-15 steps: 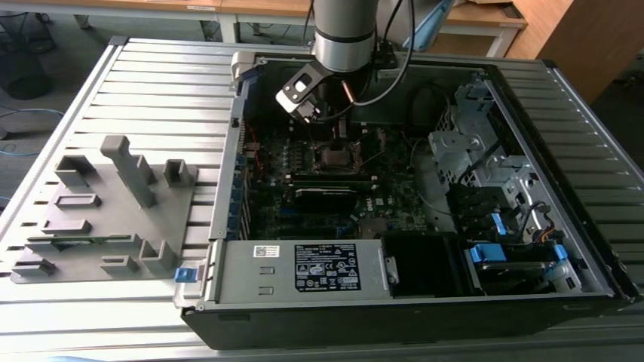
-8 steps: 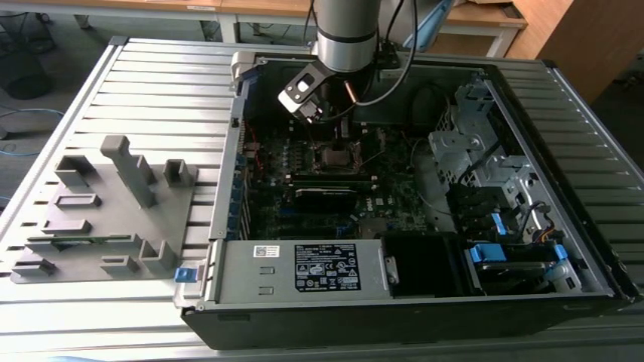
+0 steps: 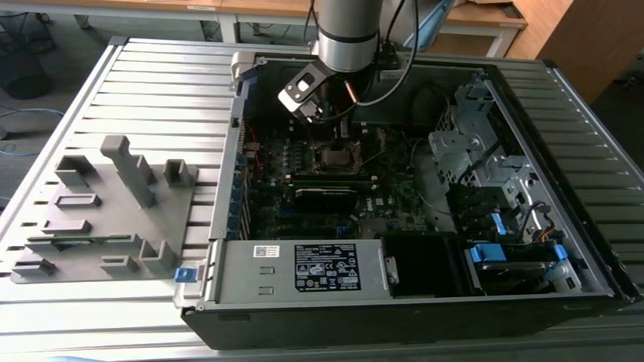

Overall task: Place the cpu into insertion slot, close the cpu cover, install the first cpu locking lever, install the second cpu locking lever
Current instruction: 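Place the cpu into insertion slot, then close the cpu cover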

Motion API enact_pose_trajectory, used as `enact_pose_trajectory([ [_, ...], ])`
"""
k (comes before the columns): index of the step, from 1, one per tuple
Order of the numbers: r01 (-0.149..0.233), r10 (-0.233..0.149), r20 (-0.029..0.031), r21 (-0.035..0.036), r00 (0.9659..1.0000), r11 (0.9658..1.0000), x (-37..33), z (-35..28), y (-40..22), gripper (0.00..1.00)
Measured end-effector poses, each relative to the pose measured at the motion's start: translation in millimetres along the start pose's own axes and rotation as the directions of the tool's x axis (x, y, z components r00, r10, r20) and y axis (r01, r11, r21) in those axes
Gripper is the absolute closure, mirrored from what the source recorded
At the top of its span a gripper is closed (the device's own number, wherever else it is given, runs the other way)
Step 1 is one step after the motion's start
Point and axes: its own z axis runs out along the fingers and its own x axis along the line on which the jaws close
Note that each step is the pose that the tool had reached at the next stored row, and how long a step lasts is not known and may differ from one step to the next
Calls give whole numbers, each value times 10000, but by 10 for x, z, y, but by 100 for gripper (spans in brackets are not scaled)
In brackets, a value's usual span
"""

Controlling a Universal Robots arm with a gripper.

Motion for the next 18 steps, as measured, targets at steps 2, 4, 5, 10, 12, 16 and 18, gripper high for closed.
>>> enact_pose_trajectory([
  [2, -1, 1, -1, 3, 10000, 10000, 0, 0, 0, 89],
  [4, 1, -1, -3, 2, 10000, 10000, 0, 2, 7, 89],
  [5, 0, 0, -3, 3, 10000, 10000, 0, 2, 10, 89],
  [10, -2, 2, -2, 3, 10000, 10000, 1, 16, 19, 89],
  [12, -1, 1, -1, 3, 10000, 10000, 0, 18, 18, 89],
  [16, -1, 1, -1, 3, 10000, 10000, 0, 41, 17, 89],
  [18, -1, 1, -1, 3, 10000, 10000, 0, 41, 17, 89],
])
